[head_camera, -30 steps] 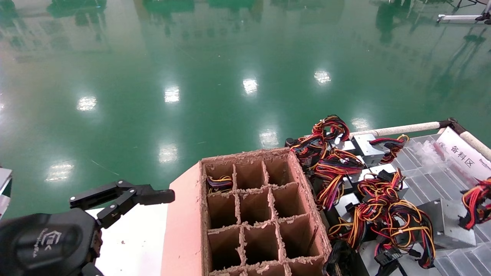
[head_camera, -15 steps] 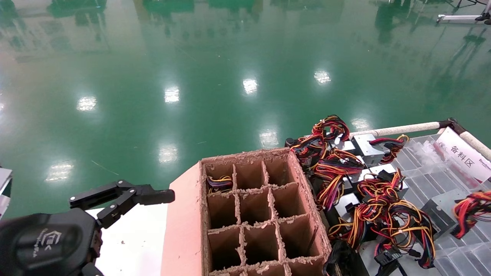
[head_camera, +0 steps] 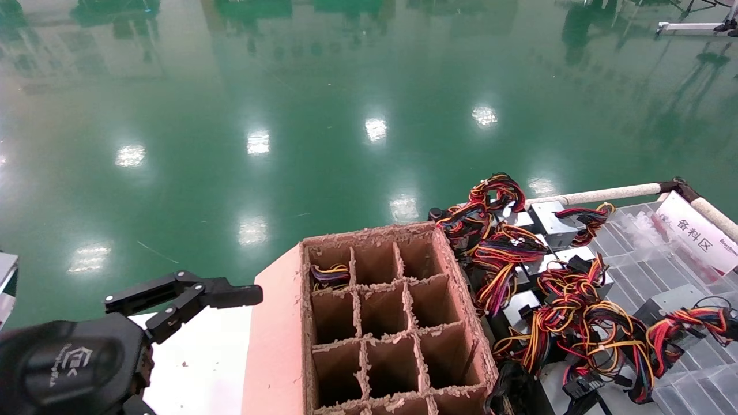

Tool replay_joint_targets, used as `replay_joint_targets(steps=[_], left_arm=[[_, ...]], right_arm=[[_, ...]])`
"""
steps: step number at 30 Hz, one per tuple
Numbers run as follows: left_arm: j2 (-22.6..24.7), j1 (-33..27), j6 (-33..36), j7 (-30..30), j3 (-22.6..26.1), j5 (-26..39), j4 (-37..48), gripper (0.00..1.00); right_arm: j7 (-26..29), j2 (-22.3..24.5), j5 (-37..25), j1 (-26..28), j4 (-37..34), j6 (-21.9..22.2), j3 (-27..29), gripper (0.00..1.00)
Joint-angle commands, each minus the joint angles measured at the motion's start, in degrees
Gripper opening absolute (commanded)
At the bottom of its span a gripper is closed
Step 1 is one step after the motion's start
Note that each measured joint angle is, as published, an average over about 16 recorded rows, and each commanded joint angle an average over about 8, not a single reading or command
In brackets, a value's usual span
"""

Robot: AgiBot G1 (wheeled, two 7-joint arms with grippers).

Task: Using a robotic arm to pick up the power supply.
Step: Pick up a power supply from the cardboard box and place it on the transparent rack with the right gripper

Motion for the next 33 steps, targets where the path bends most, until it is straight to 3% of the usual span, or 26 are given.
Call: replay_joint_targets(steps=[1,10,19,33], left_arm=[[0.0,0.0,0.0,0.0,0.0,0.0,0.0,1.0],[0.0,0.0,0.0,0.0,0.0,0.0,0.0,1.0],[0.0,0.0,0.0,0.0,0.0,0.0,0.0,1.0],[0.0,0.0,0.0,0.0,0.0,0.0,0.0,1.0]], right_arm=[[0.0,-0.3,0.8,-0.4,0.2,0.1,-0.4,0.0],[1.7,-1.3,6.1,1.1,3.0,0.4,-1.0,0.0],[0.0,-3.8,5.9,3.5,4.4,0.7,-3.2,0.0],[-14.5,-5.5,-0.5,9.5,5.5,1.8,-7.9,0.0]])
